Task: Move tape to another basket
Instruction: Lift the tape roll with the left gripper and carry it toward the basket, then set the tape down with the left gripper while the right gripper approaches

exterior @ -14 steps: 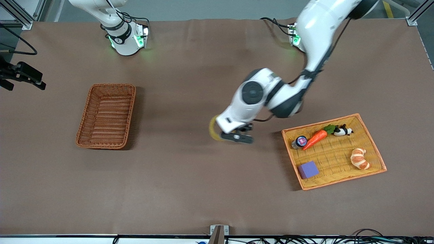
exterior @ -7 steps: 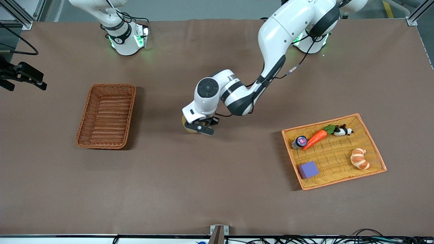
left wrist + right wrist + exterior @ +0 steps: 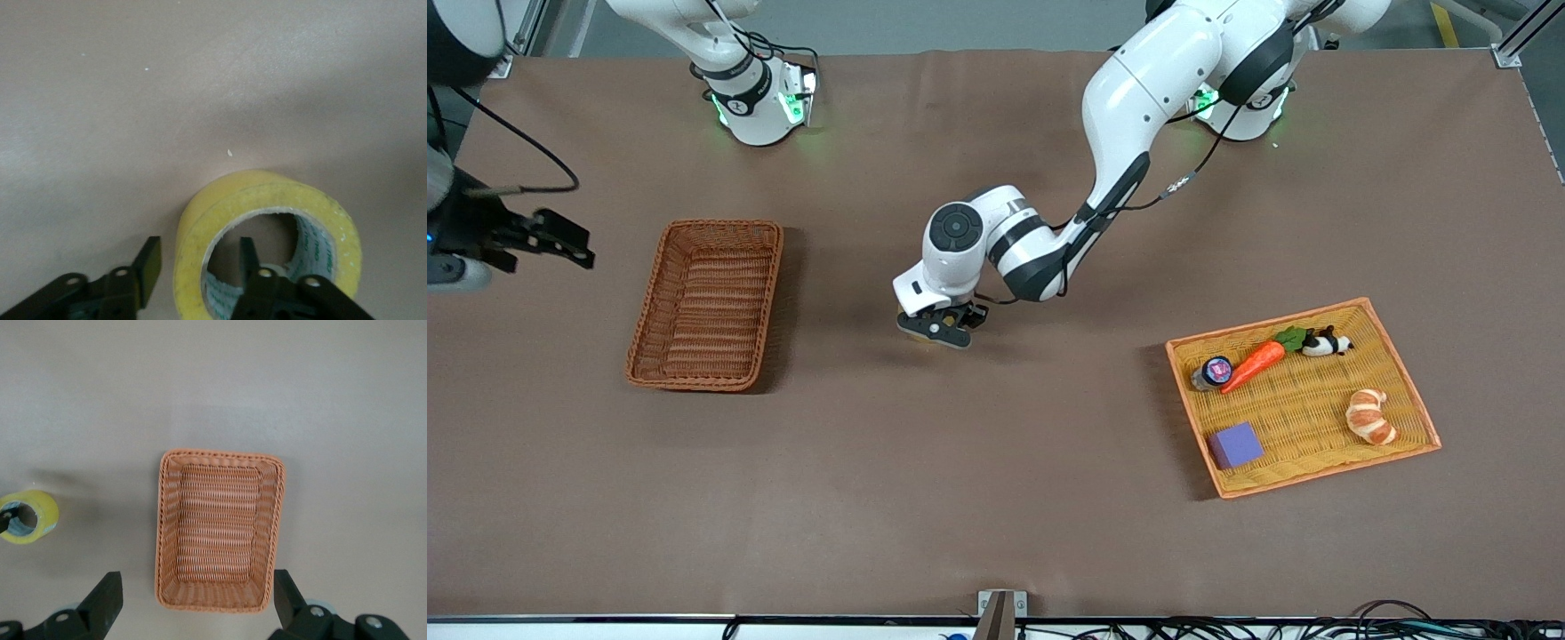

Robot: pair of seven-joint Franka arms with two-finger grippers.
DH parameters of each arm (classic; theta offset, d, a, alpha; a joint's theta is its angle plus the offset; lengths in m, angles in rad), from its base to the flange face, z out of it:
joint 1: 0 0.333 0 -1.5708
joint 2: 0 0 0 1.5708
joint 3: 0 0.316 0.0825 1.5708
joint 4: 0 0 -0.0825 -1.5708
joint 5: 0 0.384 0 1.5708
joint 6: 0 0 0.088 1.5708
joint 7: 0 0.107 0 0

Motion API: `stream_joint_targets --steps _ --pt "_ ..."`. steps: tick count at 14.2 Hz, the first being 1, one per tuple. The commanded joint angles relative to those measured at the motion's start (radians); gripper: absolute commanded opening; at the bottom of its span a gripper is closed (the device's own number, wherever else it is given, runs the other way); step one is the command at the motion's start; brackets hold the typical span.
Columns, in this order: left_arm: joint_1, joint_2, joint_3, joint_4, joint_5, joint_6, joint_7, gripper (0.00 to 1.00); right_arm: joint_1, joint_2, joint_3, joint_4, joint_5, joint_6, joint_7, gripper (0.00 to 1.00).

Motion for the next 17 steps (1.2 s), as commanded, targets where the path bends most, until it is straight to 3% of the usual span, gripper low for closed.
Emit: stream_joint_targets --steps 1,3,5,10,12,14,17 --pt "-0.001 -0.08 0.015 -0.003 0.019 -0.154 -0.028 1.0 0.02 0.007 0.001 -0.05 0.019 0.068 0.009 1.0" --pt "0.042 -0.158 0.015 -0.016 0.019 -0.231 -0.025 1.0 0.046 0.018 0.013 -0.126 0.019 0.153 0.06 1.0" --pt "0.11 -0.239 0.012 -0.026 0.019 -0.301 -0.006 1.0 0.05 0.018 0.102 -0.244 0.017 0.284 0.17 1.0" --pt "0.301 -0.434 0.005 -0.064 0.016 -0.399 0.024 1.0 0.06 0.099 0.323 -0.361 -0.018 0.505 0.49 1.0" --pt "0.383 -0.517 0.005 -0.073 0.018 -0.464 0.088 1.0 0.066 0.151 0.393 -0.424 -0.157 0.637 0.669 1.0" --pt "0.462 -0.579 0.003 -0.072 0.015 -0.492 0.107 1.0 0.066 0.225 0.455 -0.435 -0.293 0.679 0.86 1.0" --pt "0.581 -0.651 -0.002 -0.084 -0.008 -0.579 0.119 1.0 0.071 0.318 0.481 -0.435 -0.381 0.739 0.919 1.0"
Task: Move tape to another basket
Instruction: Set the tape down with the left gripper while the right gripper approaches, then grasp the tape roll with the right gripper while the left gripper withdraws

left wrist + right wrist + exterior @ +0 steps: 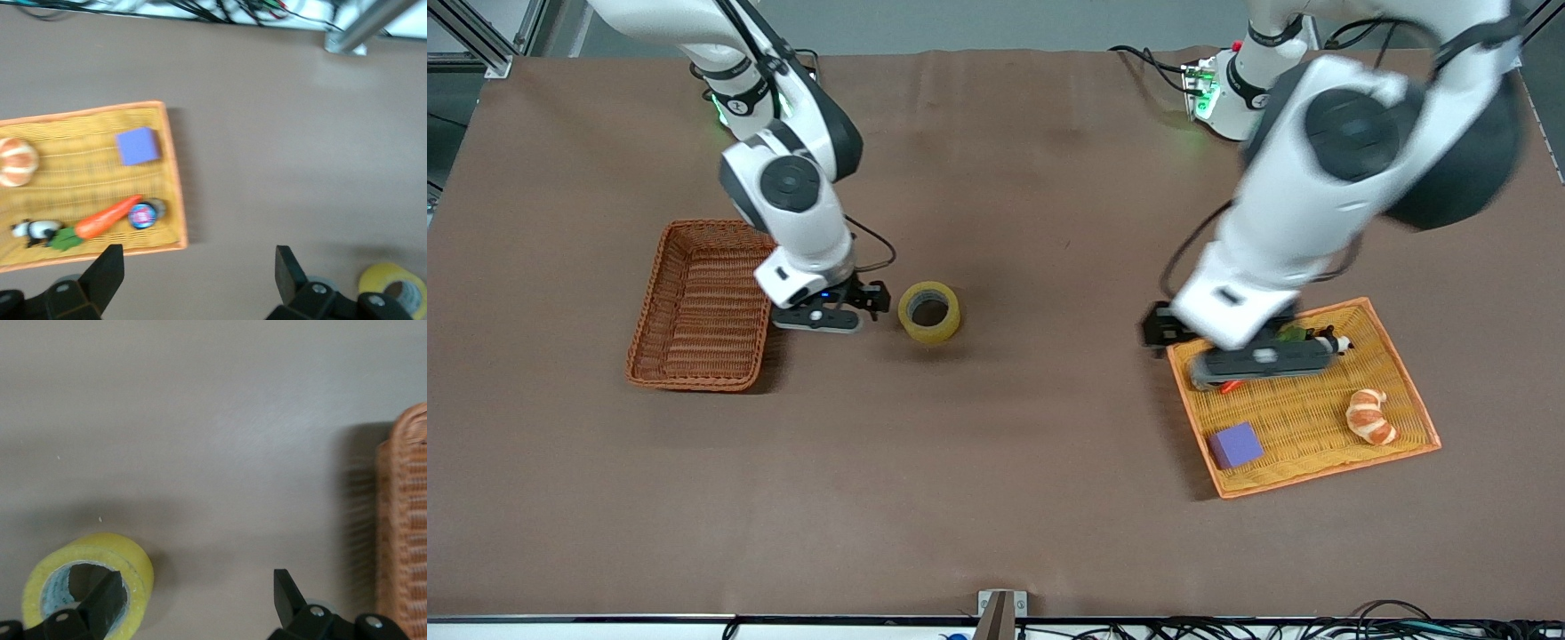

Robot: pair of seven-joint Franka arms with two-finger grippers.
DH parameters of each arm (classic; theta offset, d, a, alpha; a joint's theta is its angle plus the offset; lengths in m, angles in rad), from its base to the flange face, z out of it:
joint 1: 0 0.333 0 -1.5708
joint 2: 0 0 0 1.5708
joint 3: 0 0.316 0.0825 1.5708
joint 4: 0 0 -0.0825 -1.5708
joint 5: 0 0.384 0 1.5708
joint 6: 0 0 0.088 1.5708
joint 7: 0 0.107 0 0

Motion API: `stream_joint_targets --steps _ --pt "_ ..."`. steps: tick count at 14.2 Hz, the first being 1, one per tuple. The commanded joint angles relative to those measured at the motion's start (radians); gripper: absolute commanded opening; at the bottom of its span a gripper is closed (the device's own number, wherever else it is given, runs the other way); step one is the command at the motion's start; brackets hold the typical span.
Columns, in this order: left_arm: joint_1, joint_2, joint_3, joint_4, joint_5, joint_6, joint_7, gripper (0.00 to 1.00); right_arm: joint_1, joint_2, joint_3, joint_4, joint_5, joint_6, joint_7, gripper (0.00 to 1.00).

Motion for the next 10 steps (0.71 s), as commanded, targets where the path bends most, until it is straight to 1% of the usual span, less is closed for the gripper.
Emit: stream_joint_targets --steps 1,2,4,5,7,10 --pt "0.103 -0.092 -0.015 -0.065 -0.034 -0.064 0.04 1.0 0.009 0.086 0.016 0.007 -0.053 0.066 0.041 1.0" --pt "0.139 -0.113 -0.017 -0.073 -0.055 -0.07 0.107 1.0 0.023 0.108 0.016 0.008 -0.059 0.087 0.054 1.0" --pt "0.231 -0.164 -0.017 -0.099 -0.148 -0.106 0.242 1.0 0.021 0.117 0.016 0.001 -0.097 0.094 0.058 1.0" --pt "0.253 -0.191 -0.015 -0.117 -0.157 -0.11 0.294 1.0 0.026 0.122 0.016 -0.005 -0.116 0.101 0.067 1.0" --pt "0.282 -0.248 -0.014 -0.183 -0.152 -0.112 0.359 1.0 0.038 0.166 0.017 -0.004 -0.122 0.164 0.131 1.0" --pt "0.29 -0.247 -0.012 -0.182 -0.147 -0.112 0.365 1.0 0.051 0.179 0.023 -0.002 -0.125 0.178 0.141 1.0"
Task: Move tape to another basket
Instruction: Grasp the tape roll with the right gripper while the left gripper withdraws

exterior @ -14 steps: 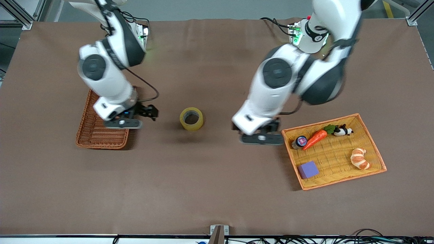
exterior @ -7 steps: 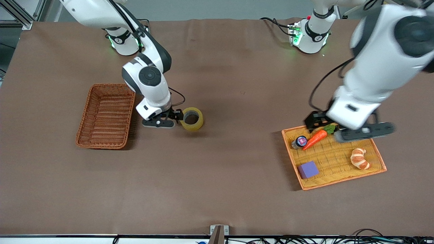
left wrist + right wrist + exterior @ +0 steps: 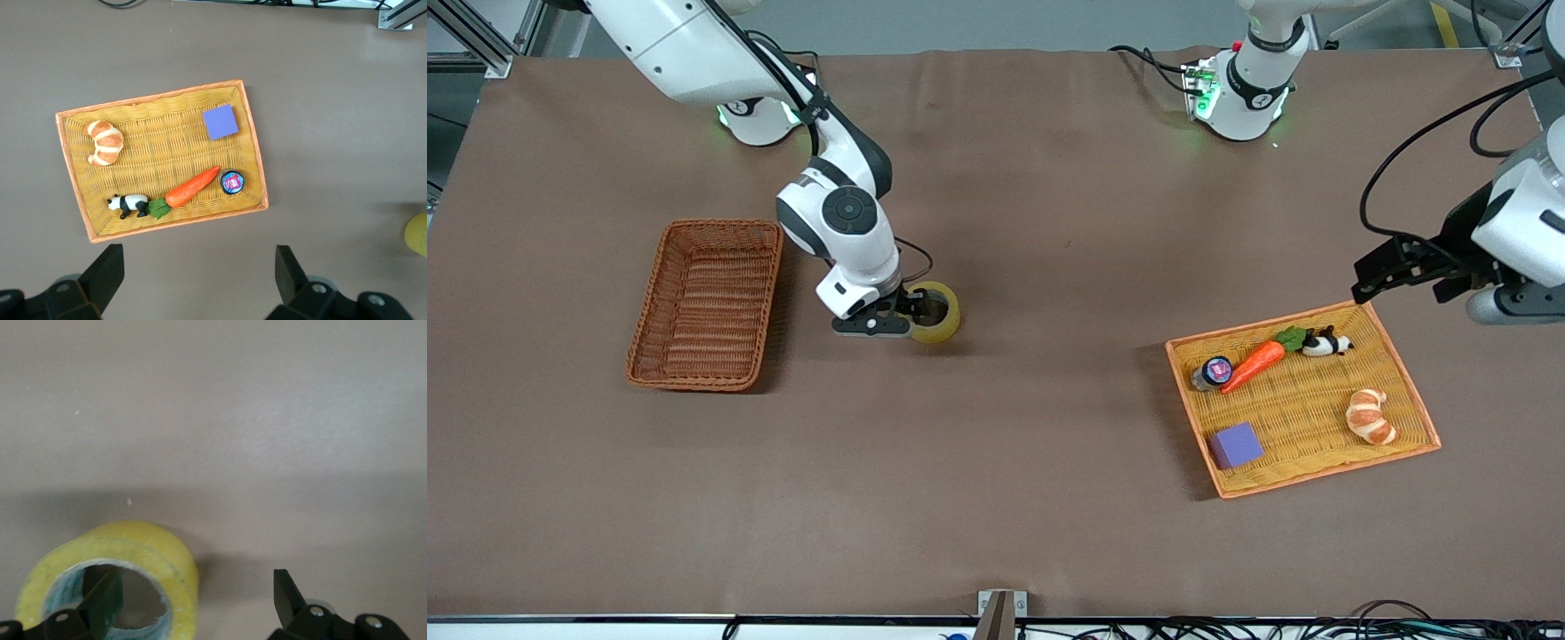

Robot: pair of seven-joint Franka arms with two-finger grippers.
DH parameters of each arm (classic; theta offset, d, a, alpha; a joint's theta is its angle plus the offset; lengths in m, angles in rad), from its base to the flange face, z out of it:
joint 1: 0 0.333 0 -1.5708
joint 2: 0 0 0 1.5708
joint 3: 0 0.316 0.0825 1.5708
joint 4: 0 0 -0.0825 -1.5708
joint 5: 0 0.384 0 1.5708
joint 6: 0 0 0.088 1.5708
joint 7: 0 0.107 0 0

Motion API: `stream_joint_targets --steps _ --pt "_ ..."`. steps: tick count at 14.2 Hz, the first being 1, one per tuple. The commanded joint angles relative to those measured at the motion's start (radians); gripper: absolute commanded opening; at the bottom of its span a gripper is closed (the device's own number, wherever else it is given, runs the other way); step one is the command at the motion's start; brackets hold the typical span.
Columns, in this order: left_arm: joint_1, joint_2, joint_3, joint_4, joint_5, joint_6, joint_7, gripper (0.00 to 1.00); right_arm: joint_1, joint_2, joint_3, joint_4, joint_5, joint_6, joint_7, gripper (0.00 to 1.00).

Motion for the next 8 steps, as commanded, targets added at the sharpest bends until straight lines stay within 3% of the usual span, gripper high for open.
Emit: stream_joint_targets --steps 1,3,6,7,8 --pt "0.003 -0.027 -0.008 -0.042 -0.006 0.006 0.012 1.0 0.007 0.016 0.007 -0.004 -0.043 0.022 0.04 1.0" --pt "-0.004 -0.024 -0.008 -0.043 -0.005 0.007 0.012 1.0 -0.002 0.044 0.008 -0.005 -0.096 0.023 0.042 1.0" --pt "-0.001 -0.024 -0.009 -0.045 0.021 0.012 0.016 1.0 -0.005 0.058 0.007 -0.004 -0.104 0.028 0.042 0.98" --pt "-0.009 -0.031 -0.002 -0.046 0.029 0.013 0.039 1.0 -0.007 0.059 0.007 -0.004 -0.104 0.029 0.042 0.92" --pt "-0.023 -0.036 0.021 -0.045 0.017 0.016 0.089 1.0 -0.006 0.059 0.007 -0.002 -0.103 0.028 0.043 0.76"
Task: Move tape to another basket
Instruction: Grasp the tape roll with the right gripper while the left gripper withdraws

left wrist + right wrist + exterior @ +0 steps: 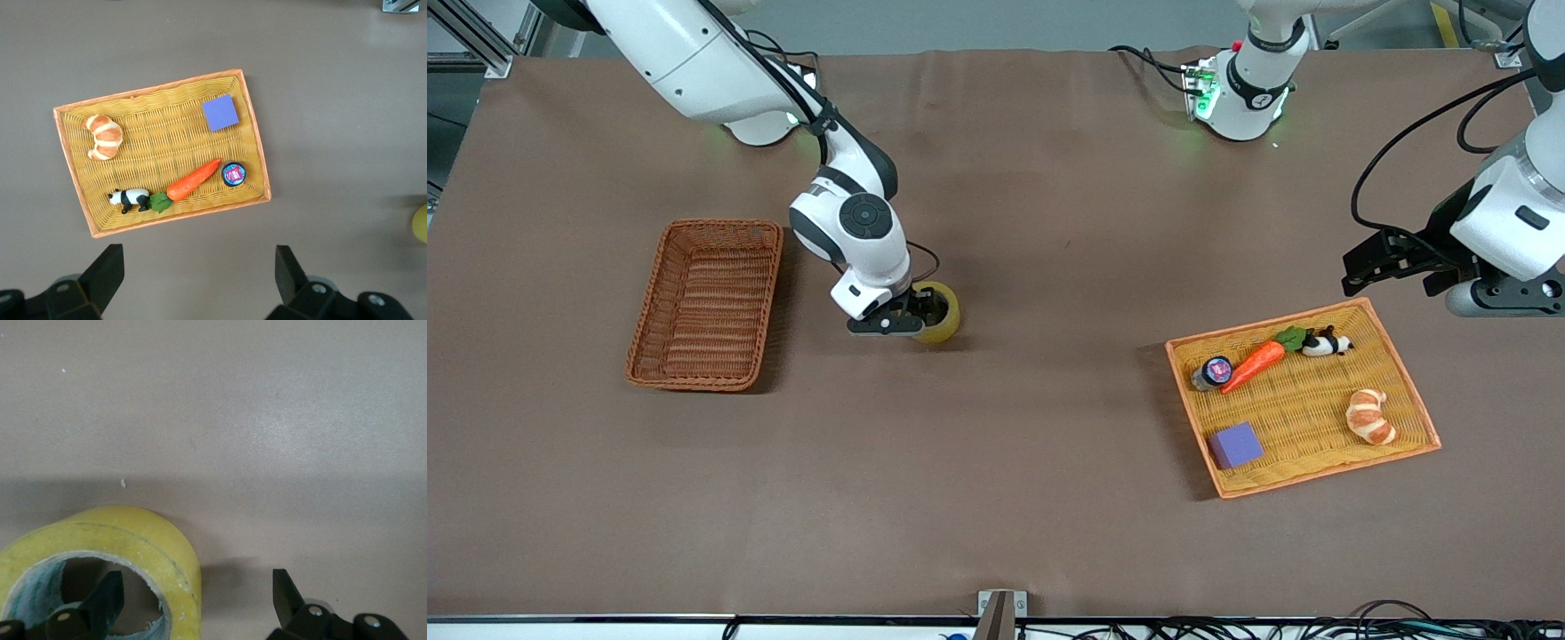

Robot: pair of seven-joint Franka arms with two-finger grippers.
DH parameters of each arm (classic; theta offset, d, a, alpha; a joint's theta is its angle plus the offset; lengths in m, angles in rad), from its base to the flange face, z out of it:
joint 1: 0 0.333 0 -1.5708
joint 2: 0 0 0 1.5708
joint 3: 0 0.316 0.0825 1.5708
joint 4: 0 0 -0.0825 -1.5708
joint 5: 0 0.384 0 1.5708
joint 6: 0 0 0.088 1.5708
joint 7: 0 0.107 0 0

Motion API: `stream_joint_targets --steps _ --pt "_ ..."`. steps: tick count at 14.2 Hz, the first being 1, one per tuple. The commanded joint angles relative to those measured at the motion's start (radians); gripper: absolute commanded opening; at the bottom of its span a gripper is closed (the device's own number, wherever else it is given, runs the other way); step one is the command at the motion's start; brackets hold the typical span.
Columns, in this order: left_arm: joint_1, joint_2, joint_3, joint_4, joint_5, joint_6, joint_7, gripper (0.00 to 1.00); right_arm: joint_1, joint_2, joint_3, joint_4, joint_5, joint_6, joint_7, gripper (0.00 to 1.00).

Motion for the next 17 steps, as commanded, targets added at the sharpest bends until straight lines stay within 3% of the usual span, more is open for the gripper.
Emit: stream_joint_targets --steps 1,3,4,9,13,15,17 --pt "-0.042 -0.043 0.083 -0.019 0.004 0.009 0.115 1.0 -0.01 0.002 0.009 0.001 -0.03 0.007 0.029 0.49" --pt "-0.059 -0.092 0.133 -0.055 -0.003 -0.002 0.137 1.0 -0.012 0.002 0.009 0.001 -0.028 0.005 0.03 0.08" --pt "-0.048 -0.13 0.133 -0.09 -0.001 -0.002 0.137 1.0 -0.014 0.003 0.009 0.002 -0.025 0.004 0.05 0.01" --pt "-0.028 -0.189 0.135 -0.202 -0.003 0.022 0.123 0.94 -0.039 -0.006 0.013 0.018 -0.025 -0.013 0.066 0.0" --pt "-0.034 -0.2 0.145 -0.242 -0.003 0.035 0.119 1.0 -0.066 -0.147 0.059 0.025 -0.009 -0.189 0.058 0.0" --pt "-0.036 -0.195 0.148 -0.237 0.002 0.077 0.117 1.0 -0.089 -0.228 0.05 0.044 0.071 -0.294 -0.061 0.0" --pt "-0.028 -0.2 0.148 -0.236 0.0 0.076 0.114 1.0 -0.095 -0.321 -0.041 0.044 0.201 -0.341 -0.284 0.0"
